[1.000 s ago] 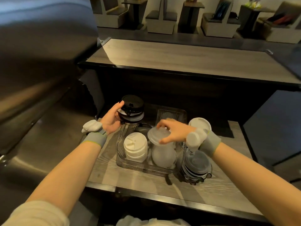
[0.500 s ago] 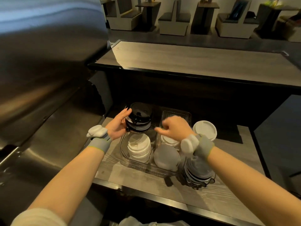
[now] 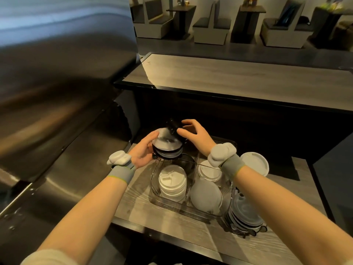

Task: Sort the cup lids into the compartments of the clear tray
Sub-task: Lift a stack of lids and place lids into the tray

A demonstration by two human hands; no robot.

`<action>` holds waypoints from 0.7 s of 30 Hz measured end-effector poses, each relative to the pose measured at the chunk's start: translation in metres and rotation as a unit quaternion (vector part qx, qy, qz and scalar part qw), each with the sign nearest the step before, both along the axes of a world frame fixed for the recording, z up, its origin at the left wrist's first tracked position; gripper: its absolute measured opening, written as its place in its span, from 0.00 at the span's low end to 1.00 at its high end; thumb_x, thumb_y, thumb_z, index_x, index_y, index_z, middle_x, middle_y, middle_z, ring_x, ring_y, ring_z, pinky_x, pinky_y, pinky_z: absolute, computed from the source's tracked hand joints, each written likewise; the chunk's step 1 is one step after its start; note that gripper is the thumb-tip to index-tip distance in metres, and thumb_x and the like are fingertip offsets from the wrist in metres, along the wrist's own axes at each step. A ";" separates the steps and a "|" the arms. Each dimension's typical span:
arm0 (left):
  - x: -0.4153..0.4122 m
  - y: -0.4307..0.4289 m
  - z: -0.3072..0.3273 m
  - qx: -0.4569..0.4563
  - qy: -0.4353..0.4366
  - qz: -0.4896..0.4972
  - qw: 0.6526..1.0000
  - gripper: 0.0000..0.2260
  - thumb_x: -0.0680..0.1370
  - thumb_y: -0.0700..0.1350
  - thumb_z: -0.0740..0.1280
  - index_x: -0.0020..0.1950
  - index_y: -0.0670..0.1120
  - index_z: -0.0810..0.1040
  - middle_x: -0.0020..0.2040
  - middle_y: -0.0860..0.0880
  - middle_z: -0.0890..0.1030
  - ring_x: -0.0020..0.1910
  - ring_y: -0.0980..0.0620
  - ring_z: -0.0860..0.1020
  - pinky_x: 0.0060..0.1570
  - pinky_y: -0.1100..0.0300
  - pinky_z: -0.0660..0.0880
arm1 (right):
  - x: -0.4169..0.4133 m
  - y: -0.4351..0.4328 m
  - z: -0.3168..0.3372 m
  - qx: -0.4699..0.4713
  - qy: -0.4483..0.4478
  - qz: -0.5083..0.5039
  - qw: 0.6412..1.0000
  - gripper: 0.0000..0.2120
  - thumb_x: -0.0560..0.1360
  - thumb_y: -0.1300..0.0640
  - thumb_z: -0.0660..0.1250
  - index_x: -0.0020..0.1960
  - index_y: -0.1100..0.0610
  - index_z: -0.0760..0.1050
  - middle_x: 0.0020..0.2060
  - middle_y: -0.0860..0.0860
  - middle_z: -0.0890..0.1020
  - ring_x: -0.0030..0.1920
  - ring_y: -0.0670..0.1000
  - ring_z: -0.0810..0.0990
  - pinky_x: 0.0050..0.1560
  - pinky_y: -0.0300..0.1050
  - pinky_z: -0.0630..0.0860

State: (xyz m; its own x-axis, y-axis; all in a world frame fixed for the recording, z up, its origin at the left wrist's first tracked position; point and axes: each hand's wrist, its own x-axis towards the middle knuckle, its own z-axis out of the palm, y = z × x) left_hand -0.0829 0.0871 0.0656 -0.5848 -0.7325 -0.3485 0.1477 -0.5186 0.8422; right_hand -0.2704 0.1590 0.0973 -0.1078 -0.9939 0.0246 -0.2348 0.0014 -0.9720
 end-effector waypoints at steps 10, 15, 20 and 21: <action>0.028 -0.040 -0.007 -0.012 0.008 0.038 0.999 0.10 0.80 0.42 0.58 0.54 0.50 0.77 0.41 0.50 0.86 0.40 0.53 0.84 0.40 0.59 0.81 | -0.014 -0.030 -0.040 0.164 0.418 0.075 0.890 0.25 0.70 0.46 0.68 0.63 0.56 0.67 0.58 0.58 0.72 0.61 0.58 0.68 0.54 0.47 0.67; 0.029 -0.048 -0.003 -0.023 0.003 0.020 1.000 0.10 0.79 0.42 0.58 0.53 0.51 0.78 0.41 0.50 0.86 0.41 0.54 0.84 0.41 0.60 0.81 | -0.004 -0.041 -0.056 0.188 0.528 0.142 0.816 0.22 0.74 0.54 0.67 0.65 0.58 0.67 0.60 0.60 0.72 0.59 0.61 0.73 0.57 0.52 0.73; 0.025 -0.051 0.000 -0.031 0.007 -0.009 0.999 0.10 0.79 0.43 0.58 0.54 0.52 0.78 0.44 0.50 0.86 0.44 0.52 0.84 0.44 0.58 0.81 | -0.007 -0.043 -0.053 0.172 0.500 0.128 0.839 0.17 0.77 0.58 0.63 0.65 0.57 0.72 0.63 0.57 0.75 0.63 0.58 0.73 0.63 0.52 0.71; 0.024 -0.050 0.000 -0.035 0.002 -0.014 0.999 0.10 0.79 0.43 0.58 0.54 0.52 0.77 0.44 0.51 0.86 0.44 0.52 0.84 0.45 0.57 0.80 | -0.007 -0.042 -0.046 0.136 0.453 0.080 0.878 0.15 0.77 0.58 0.62 0.63 0.58 0.74 0.62 0.57 0.76 0.62 0.57 0.75 0.63 0.51 0.71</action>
State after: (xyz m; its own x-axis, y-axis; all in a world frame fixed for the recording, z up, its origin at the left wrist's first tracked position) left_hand -0.0594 0.0373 0.0660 -0.6072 -0.7381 -0.2940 0.1373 -0.4620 0.8762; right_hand -0.2771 0.1167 0.0509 -0.0246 -0.9769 -0.2125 -0.9290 0.1008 -0.3560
